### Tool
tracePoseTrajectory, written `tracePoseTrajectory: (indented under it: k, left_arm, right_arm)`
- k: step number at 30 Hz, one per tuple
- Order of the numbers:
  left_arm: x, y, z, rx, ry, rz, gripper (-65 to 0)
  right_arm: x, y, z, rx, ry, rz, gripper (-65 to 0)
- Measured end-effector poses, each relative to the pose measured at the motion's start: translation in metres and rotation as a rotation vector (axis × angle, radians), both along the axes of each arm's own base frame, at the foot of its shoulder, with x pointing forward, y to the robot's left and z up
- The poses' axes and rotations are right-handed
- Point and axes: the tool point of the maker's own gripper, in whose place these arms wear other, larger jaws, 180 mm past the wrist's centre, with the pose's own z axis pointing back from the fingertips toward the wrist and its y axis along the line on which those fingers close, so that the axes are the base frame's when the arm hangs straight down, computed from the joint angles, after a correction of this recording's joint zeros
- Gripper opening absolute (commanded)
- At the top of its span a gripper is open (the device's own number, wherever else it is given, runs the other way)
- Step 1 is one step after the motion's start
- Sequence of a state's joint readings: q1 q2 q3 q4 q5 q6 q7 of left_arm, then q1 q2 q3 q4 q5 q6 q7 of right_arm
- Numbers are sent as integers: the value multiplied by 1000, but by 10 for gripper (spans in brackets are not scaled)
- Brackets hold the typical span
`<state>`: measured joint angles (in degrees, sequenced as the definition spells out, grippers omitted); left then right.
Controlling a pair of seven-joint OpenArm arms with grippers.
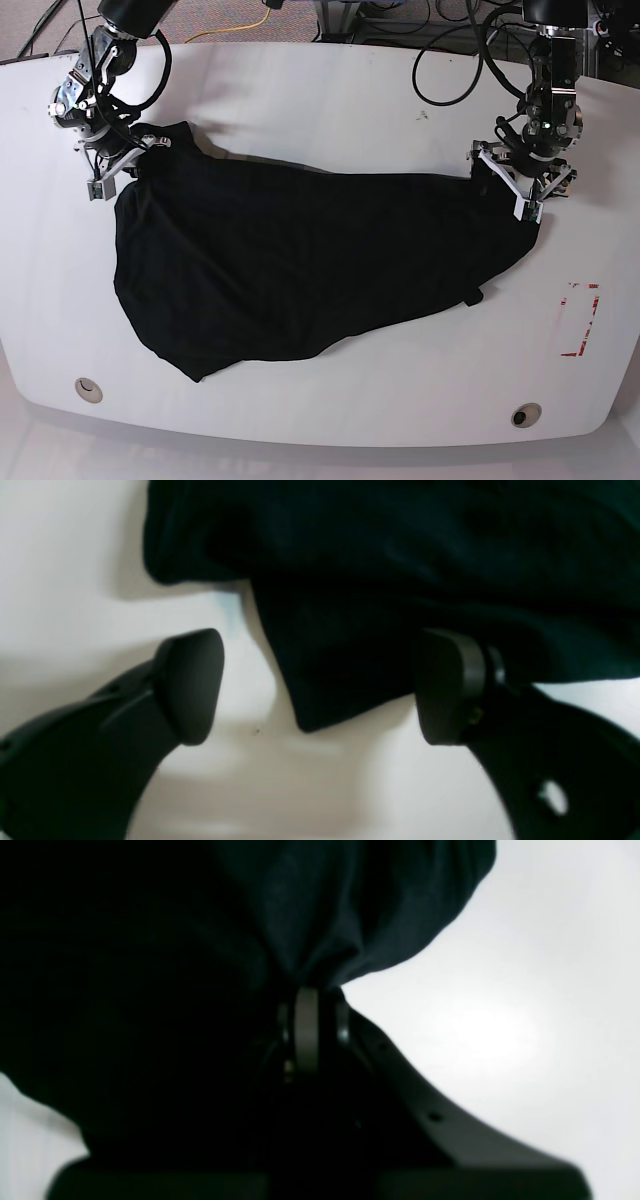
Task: Layout the t-shirt on the table in an organized manner, then fold the t-shirt properly
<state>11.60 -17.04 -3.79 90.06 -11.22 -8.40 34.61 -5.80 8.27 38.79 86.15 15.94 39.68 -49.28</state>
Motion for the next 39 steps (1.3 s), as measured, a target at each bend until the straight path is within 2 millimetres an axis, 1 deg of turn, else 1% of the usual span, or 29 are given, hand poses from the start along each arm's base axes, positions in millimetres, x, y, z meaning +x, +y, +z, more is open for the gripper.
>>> tracePoseTrajectory:
  k: [2,5,7,10,19,22,23,25,28,35,39]
  left_arm:
    - [0,-1,-2,-4,2,-3,-294]
    - [0,-4,-4,-25,-2,-10,-444]
    - [0,-6,-7,-37,-6,-8,-486]
    - [3,-2,-8,-36,-13,-1,-504]
    - [3,0,-8,-35,-14,5,-514]
    - [3,0,-8,-34,-13,6,-565]
    - [3,0,-8,-31,-13,5,-604]
    - [3,2,-8,-24,-13,7,-650]
    - [3,5,-8,-11,-12,7,-650]
    - [3,4,-6,-10,-15,4,-650]
    - [-1,2,-3,3,2,-4,-650]
  right_arm:
    - [0,0,0,0,1,0,-637]
    - [0,0,0,0,0,0,-637]
    - [0,0,0,0,1,0,-637]
    - [0,0,0,0,0,0,-637]
    - [1,0,0,0,2,1,-637]
    - [1,0,0,0,2,1,-637]
    - [1,0,0,0,2,1,-637]
    - [1,0,1,0,2,1,-637]
    - [1,0,1,0,2,1,-637]
    - [1,0,1,0,2,1,-637]
    - [1,0,0,0,2,1,-637]
